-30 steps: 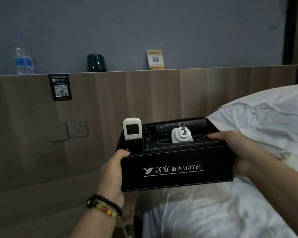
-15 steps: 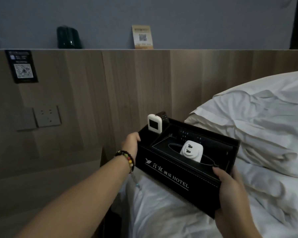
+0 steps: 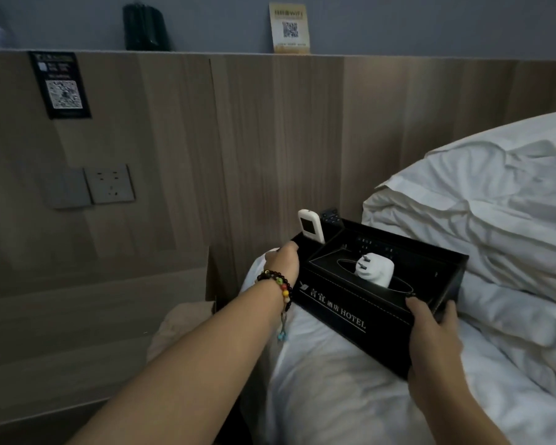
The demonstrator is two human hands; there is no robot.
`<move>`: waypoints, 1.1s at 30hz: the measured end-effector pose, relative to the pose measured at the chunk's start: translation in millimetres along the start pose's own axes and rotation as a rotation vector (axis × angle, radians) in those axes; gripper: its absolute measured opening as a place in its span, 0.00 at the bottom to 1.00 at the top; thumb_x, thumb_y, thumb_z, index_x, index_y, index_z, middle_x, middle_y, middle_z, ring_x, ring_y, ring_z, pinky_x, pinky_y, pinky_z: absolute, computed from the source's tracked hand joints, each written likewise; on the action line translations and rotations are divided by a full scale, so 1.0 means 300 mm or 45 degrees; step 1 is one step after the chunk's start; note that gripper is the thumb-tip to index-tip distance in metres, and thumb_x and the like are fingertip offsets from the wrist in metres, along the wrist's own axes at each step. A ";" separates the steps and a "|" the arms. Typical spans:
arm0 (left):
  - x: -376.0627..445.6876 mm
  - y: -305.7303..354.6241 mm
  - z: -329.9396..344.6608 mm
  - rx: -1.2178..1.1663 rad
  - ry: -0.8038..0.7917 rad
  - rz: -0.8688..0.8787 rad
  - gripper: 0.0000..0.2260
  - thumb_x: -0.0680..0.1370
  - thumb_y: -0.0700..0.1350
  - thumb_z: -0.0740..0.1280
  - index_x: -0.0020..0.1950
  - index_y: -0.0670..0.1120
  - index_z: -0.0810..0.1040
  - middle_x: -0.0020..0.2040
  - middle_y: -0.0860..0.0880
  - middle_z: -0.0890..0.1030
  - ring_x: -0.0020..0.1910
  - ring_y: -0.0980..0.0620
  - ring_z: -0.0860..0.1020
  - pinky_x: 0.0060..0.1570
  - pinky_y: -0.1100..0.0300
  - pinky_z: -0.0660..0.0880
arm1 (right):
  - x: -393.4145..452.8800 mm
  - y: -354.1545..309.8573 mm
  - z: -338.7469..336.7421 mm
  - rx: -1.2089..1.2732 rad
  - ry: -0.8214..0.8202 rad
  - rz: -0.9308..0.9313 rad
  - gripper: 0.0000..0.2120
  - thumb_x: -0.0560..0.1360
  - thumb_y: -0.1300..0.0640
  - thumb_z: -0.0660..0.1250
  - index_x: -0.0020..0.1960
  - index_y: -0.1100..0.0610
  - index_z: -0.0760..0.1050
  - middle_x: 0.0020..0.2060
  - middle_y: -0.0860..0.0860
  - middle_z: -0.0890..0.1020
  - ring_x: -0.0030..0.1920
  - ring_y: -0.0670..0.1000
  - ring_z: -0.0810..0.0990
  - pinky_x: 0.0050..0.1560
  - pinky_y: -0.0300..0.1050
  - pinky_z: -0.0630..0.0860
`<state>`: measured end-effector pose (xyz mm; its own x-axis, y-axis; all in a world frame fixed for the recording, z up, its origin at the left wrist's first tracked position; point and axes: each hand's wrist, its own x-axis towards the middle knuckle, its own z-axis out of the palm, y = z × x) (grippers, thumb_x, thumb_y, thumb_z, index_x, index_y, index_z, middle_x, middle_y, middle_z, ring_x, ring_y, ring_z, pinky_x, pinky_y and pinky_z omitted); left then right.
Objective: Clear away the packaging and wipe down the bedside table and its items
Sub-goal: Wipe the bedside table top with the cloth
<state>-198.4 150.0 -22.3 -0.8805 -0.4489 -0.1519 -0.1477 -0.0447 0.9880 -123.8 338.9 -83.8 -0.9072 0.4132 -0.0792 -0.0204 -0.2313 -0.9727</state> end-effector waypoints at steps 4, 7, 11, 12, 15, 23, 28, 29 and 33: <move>-0.115 0.085 -0.156 0.062 -0.107 0.147 0.31 0.66 0.54 0.64 0.65 0.38 0.73 0.59 0.41 0.78 0.54 0.43 0.78 0.52 0.51 0.76 | -0.077 -0.051 0.034 -0.314 0.066 -0.157 0.44 0.65 0.38 0.65 0.77 0.48 0.53 0.76 0.59 0.56 0.72 0.63 0.62 0.72 0.60 0.61; -0.249 0.128 -0.345 0.020 -0.093 0.281 0.28 0.71 0.51 0.65 0.68 0.42 0.70 0.68 0.42 0.73 0.67 0.44 0.71 0.68 0.45 0.67 | -0.185 -0.108 0.070 -0.548 0.150 -0.716 0.47 0.66 0.40 0.60 0.79 0.56 0.46 0.77 0.61 0.47 0.77 0.58 0.47 0.77 0.56 0.48; -0.396 0.103 -0.631 -0.114 -0.078 0.462 0.08 0.79 0.40 0.63 0.56 0.46 0.77 0.58 0.46 0.81 0.60 0.52 0.76 0.63 0.54 0.71 | -0.349 -0.107 0.155 -0.630 -0.036 -1.148 0.40 0.68 0.41 0.58 0.76 0.56 0.58 0.76 0.60 0.53 0.76 0.57 0.52 0.75 0.48 0.49; -0.423 0.084 -0.697 -0.128 -0.066 0.500 0.08 0.79 0.38 0.63 0.56 0.45 0.77 0.55 0.46 0.83 0.59 0.52 0.78 0.62 0.53 0.73 | -0.387 -0.093 0.187 -0.669 -0.141 -1.215 0.37 0.68 0.42 0.59 0.73 0.57 0.64 0.74 0.60 0.58 0.74 0.58 0.57 0.73 0.43 0.50; -0.462 -0.009 -0.851 -0.141 0.065 0.585 0.08 0.78 0.36 0.63 0.53 0.45 0.78 0.45 0.49 0.86 0.52 0.53 0.81 0.52 0.56 0.76 | -0.465 -0.028 0.304 -0.831 -0.573 -1.154 0.24 0.69 0.46 0.65 0.63 0.53 0.75 0.66 0.55 0.70 0.67 0.54 0.67 0.66 0.36 0.57; -0.469 -0.183 -0.977 -0.136 0.195 0.579 0.10 0.77 0.31 0.63 0.48 0.45 0.80 0.41 0.48 0.85 0.43 0.56 0.82 0.44 0.67 0.76 | -0.538 0.068 0.576 -1.084 -0.607 -0.313 0.11 0.72 0.46 0.69 0.47 0.54 0.78 0.39 0.48 0.81 0.40 0.46 0.76 0.39 0.42 0.69; -0.454 -0.167 -1.058 -0.022 0.105 0.701 0.10 0.77 0.32 0.64 0.51 0.46 0.79 0.43 0.50 0.84 0.45 0.58 0.82 0.46 0.69 0.75 | -0.597 0.064 0.642 -1.357 -0.513 -0.444 0.13 0.72 0.50 0.67 0.55 0.53 0.76 0.48 0.51 0.81 0.50 0.52 0.78 0.46 0.43 0.71; -0.450 -0.169 -1.076 -0.026 0.111 0.683 0.10 0.77 0.33 0.64 0.51 0.46 0.79 0.43 0.50 0.84 0.46 0.58 0.82 0.47 0.67 0.75 | -0.604 0.063 0.653 -1.377 -0.496 -0.524 0.16 0.72 0.54 0.66 0.59 0.52 0.75 0.52 0.52 0.81 0.54 0.54 0.79 0.50 0.44 0.72; -0.434 -0.181 -1.136 -0.158 0.206 0.590 0.10 0.77 0.32 0.63 0.50 0.46 0.79 0.42 0.49 0.85 0.44 0.57 0.82 0.49 0.61 0.75 | -0.611 0.039 0.696 -1.195 -0.487 -0.719 0.15 0.72 0.59 0.65 0.58 0.51 0.75 0.43 0.50 0.82 0.50 0.54 0.81 0.46 0.43 0.74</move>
<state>77.9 -93.3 -47.0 -0.7584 -0.5788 0.2997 0.3054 0.0905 0.9479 -45.4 76.4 -35.1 -0.9394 -0.0812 0.3331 -0.2886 0.7118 -0.6404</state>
